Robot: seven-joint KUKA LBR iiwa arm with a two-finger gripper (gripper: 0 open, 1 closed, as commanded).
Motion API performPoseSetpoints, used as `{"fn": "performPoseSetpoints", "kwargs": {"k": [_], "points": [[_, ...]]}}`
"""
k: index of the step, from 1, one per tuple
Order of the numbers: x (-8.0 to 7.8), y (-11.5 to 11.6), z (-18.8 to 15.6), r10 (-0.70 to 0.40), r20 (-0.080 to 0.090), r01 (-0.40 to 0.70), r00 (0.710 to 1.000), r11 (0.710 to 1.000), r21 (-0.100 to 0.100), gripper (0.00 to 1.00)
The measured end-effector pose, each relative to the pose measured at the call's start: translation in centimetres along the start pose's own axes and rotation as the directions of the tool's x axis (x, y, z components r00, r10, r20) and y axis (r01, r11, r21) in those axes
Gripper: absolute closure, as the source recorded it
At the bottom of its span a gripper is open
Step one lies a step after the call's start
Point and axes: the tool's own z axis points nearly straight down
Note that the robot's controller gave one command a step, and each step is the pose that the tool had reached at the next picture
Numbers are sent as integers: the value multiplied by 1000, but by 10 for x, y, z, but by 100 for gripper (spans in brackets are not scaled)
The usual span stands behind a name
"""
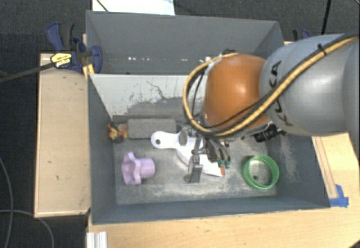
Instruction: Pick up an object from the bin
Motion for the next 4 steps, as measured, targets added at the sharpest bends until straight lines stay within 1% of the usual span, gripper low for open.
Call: {"fn": "performPoseSetpoints", "kwargs": {"k": [1, 2, 3, 4], "points": [[-32, 0, 43, 9, 9, -9, 1000, 1000, -2, 0], [-41, -32, 99, -52, -3, 52, 999, 999, 1, 100], [-41, -32, 99, -51, -3, 51, 999, 999, 1, 100], [-33, -36, -20, -78, 0, 78, 997, 997, 1, 100]]}}
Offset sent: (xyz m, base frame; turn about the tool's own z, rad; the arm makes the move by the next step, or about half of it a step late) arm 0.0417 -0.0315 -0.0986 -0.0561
